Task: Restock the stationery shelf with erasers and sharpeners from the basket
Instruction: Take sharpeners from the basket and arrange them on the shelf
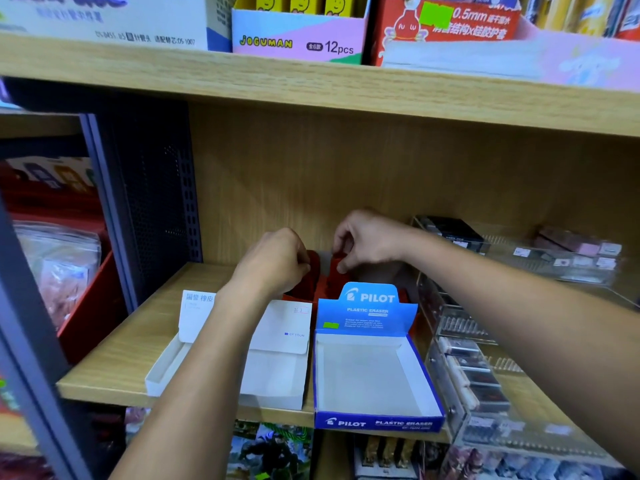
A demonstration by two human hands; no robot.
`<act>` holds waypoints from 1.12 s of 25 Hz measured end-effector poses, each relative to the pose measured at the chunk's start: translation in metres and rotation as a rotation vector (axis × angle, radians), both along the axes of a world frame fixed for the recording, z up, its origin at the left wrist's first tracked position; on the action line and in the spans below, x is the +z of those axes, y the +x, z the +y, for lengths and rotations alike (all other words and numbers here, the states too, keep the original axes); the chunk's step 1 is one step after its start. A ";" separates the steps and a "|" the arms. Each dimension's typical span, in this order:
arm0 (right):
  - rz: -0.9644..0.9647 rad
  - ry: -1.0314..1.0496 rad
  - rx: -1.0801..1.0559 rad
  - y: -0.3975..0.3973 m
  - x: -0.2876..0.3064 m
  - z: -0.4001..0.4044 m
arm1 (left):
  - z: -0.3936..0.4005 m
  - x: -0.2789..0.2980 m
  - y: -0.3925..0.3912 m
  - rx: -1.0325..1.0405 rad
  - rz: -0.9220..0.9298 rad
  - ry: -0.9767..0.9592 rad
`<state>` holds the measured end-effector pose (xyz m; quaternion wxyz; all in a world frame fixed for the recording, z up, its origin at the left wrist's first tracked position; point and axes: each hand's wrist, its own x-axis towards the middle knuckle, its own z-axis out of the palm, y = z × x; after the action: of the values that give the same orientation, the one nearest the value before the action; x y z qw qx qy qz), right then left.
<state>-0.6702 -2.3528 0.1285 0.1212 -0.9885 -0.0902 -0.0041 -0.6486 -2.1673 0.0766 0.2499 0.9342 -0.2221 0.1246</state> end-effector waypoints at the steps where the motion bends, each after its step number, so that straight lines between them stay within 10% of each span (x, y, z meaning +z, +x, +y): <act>1: -0.014 -0.008 -0.016 0.002 0.000 0.000 | 0.000 0.000 0.000 0.001 -0.002 -0.003; 19: 0.028 -0.162 -0.058 0.019 -0.017 -0.003 | -0.001 0.003 -0.007 0.018 0.018 -0.069; 22: -0.002 -0.006 -0.047 0.008 -0.004 0.001 | -0.003 0.015 -0.014 -0.007 0.086 -0.624; 25: 0.276 0.815 0.009 -0.019 0.014 0.009 | -0.003 0.024 -0.019 -0.159 0.313 -1.341; 28: 0.476 1.143 0.081 -0.040 0.017 0.020 | -0.006 0.019 -0.027 -0.278 0.377 -1.508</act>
<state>-0.7099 -2.3326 0.1459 0.6483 -0.7369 -0.0816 0.1733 -0.6759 -2.1736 0.0960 0.8626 0.4818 -0.1465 0.0485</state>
